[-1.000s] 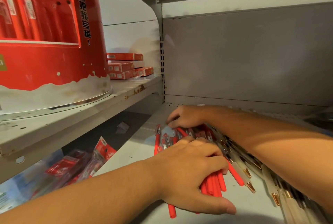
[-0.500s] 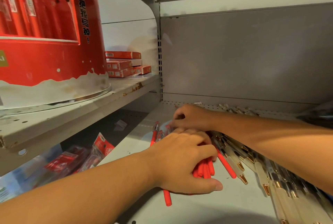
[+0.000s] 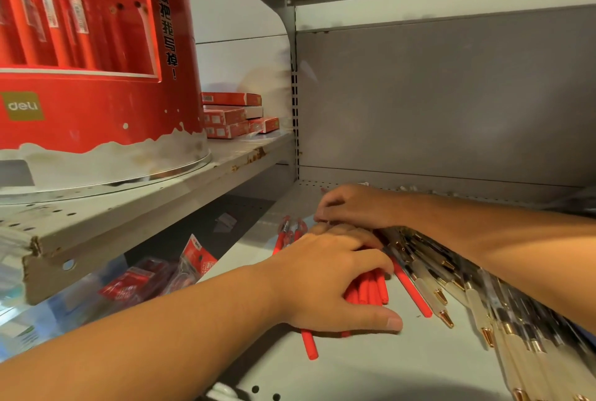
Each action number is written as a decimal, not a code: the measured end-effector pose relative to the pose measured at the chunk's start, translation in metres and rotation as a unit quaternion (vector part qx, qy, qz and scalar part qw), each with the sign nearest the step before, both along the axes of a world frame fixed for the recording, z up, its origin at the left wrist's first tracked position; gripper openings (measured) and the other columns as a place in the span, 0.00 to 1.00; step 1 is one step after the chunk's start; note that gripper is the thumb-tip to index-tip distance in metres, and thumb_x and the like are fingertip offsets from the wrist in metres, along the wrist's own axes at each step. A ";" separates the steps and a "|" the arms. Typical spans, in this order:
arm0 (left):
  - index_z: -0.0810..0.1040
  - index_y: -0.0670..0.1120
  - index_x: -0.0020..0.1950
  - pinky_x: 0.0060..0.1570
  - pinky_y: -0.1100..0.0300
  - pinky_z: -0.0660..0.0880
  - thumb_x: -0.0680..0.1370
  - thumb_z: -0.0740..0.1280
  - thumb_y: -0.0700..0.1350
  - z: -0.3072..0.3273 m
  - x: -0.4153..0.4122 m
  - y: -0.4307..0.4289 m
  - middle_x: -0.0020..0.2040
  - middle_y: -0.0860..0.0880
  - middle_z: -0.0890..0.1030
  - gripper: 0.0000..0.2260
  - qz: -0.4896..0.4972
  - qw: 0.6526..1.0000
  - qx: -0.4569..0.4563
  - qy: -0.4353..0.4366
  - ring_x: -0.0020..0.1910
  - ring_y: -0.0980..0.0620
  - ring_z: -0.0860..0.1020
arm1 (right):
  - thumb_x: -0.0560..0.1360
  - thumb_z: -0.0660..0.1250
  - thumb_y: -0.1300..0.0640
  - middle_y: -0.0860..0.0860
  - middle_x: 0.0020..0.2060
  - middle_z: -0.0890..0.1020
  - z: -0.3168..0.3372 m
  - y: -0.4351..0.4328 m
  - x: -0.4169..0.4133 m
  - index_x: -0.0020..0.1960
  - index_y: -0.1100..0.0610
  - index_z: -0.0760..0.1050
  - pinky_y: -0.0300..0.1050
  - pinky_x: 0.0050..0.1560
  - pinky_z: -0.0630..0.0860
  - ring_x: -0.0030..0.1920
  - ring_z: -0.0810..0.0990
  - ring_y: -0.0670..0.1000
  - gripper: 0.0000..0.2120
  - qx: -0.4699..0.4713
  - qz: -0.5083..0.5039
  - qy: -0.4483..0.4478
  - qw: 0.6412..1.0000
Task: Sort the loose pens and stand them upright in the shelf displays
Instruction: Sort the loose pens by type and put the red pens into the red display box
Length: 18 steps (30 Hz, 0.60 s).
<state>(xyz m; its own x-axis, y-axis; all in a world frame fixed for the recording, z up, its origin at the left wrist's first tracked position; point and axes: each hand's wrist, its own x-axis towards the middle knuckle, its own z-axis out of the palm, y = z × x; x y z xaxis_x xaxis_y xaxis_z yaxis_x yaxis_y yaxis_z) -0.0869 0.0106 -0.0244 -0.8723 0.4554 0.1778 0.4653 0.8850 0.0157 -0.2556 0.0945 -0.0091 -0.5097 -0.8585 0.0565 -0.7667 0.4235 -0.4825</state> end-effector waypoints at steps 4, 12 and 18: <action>0.56 0.65 0.74 0.70 0.53 0.50 0.71 0.63 0.71 0.001 0.018 -0.015 0.75 0.58 0.59 0.34 0.024 0.998 0.029 -0.053 0.74 0.55 0.56 | 0.80 0.63 0.48 0.47 0.54 0.82 0.003 -0.017 -0.003 0.58 0.52 0.80 0.36 0.49 0.73 0.54 0.79 0.46 0.12 -0.019 -0.013 0.009 1.000; 0.34 0.73 0.72 0.73 0.42 0.42 0.66 0.68 0.74 -0.012 0.041 -0.040 0.77 0.64 0.33 0.49 0.113 0.982 0.048 -0.146 0.78 0.50 0.37 | 0.83 0.54 0.42 0.48 0.67 0.76 -0.002 -0.052 0.006 0.70 0.49 0.73 0.45 0.65 0.64 0.62 0.72 0.43 0.21 0.070 0.036 0.016 0.997; 0.38 0.68 0.75 0.69 0.52 0.56 0.71 0.59 0.75 -0.015 0.031 -0.046 0.76 0.66 0.43 0.41 0.121 0.987 0.002 -0.102 0.76 0.52 0.52 | 0.83 0.55 0.45 0.50 0.55 0.83 -0.004 -0.051 0.012 0.61 0.53 0.80 0.49 0.62 0.73 0.55 0.80 0.47 0.20 0.053 0.064 0.017 0.996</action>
<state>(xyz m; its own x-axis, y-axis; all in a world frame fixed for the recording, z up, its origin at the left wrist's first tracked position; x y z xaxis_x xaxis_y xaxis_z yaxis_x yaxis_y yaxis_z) -0.0561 -0.0355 -0.0392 -0.9736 0.2279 -0.0118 0.2259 0.9698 0.0915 -0.2440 0.0430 -0.0129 -0.3954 -0.9182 -0.0226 -0.8326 0.3687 -0.4132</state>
